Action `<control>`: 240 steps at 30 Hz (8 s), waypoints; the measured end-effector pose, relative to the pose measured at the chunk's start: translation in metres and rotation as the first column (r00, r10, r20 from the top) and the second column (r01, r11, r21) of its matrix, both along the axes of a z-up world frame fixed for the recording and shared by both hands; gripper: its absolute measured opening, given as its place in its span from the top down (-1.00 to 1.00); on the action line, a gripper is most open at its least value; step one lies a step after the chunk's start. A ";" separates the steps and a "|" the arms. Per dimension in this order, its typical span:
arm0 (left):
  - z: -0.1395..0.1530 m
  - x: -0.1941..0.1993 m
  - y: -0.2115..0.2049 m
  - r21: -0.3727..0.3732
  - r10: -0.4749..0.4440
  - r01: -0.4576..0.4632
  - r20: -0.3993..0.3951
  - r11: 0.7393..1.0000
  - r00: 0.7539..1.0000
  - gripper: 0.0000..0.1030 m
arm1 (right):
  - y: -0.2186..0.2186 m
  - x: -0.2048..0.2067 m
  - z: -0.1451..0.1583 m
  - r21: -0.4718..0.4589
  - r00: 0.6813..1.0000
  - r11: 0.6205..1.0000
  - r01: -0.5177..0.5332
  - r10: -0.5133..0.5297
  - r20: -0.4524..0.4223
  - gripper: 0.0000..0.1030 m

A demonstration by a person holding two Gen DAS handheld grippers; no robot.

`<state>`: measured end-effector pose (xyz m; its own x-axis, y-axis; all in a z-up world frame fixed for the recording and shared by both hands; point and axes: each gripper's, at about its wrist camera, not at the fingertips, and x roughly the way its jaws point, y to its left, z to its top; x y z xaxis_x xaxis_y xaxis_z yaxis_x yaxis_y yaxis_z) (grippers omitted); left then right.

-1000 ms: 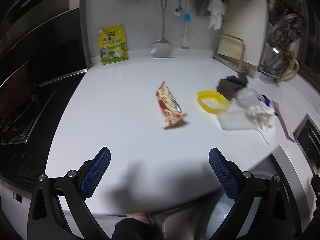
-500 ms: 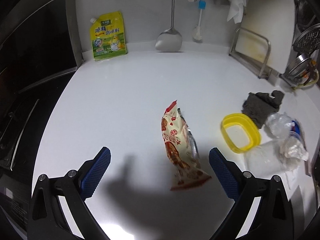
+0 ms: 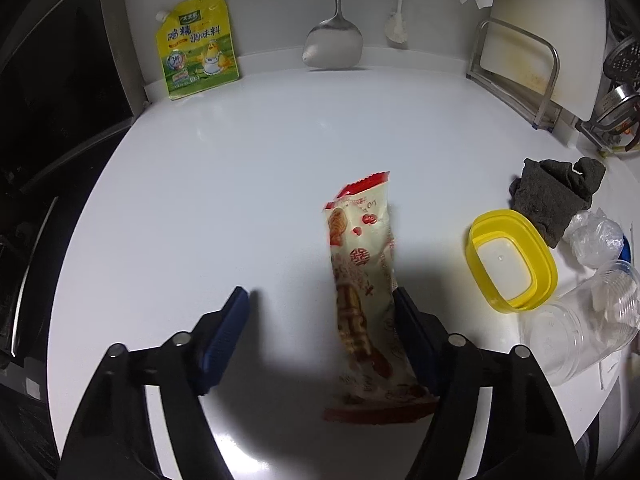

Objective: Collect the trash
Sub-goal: 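Grasp the snack wrapper with the left tool while the right grasps the pink receipt, then carry the wrapper in the left tool over the bin while the right carries the receipt, then open the left tool over the bin while the right tool releases the receipt, then move the right tool to the blue strap and grasp it, then grasp the clear plastic cup rim with the left tool while the right holds the strap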

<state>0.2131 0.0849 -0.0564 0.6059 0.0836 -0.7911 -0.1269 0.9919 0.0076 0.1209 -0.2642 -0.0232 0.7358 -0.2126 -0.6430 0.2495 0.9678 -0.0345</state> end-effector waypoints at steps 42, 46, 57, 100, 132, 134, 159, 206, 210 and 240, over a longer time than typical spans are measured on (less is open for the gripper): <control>0.018 -0.032 -0.011 0.004 -0.099 0.099 0.103 0.995 0.990 0.44 | -0.003 0.059 -0.022 0.095 0.987 0.993 -0.075 0.088 -0.137 0.03; 0.035 -0.054 -0.022 0.044 -0.122 0.116 0.160 0.992 0.980 0.44 | -0.001 0.030 -0.011 0.108 0.991 0.991 -0.076 0.087 -0.097 0.03; 0.062 -0.135 -0.057 0.030 -0.228 0.228 0.247 0.973 0.942 0.44 | 0.019 -0.078 0.015 0.123 0.996 0.988 -0.092 0.093 -0.003 0.03; -0.038 -0.248 -0.126 0.000 -0.427 0.428 0.058 0.904 0.902 0.43 | 0.073 -0.216 -0.100 0.293 0.944 0.936 -0.197 0.262 -0.201 0.03; -0.022 -0.247 -0.104 -0.007 -0.367 0.370 0.126 0.929 0.922 -0.52 | 0.067 -0.221 -0.082 0.260 0.974 0.949 -0.180 0.208 -0.086 -0.33; -0.019 -0.246 -0.102 -0.002 -0.362 0.366 0.134 0.931 0.922 -0.53 | 0.067 -0.220 -0.082 0.257 0.974 0.950 -0.178 0.207 -0.090 -0.33; 0.002 -0.213 -0.091 0.006 -0.309 0.314 0.202 0.949 0.929 -0.76 | 0.049 -0.183 -0.071 0.270 0.981 0.949 -0.161 0.184 -0.061 -0.34; 0.020 -0.084 -0.096 -0.017 -0.260 0.273 0.249 0.962 0.933 -0.83 | 0.047 0.070 -0.014 0.126 0.968 0.963 -0.238 0.247 -0.056 -0.35; 0.018 -0.082 -0.096 -0.025 -0.261 0.276 0.248 0.961 0.933 -0.83 | 0.052 0.082 -0.018 0.096 0.967 0.968 -0.232 0.240 -0.082 -0.26; 0.026 -0.077 -0.143 -0.102 -0.229 0.263 0.260 0.959 0.938 -0.83 | -0.005 0.034 0.005 0.226 0.974 0.947 -0.226 0.215 0.075 0.72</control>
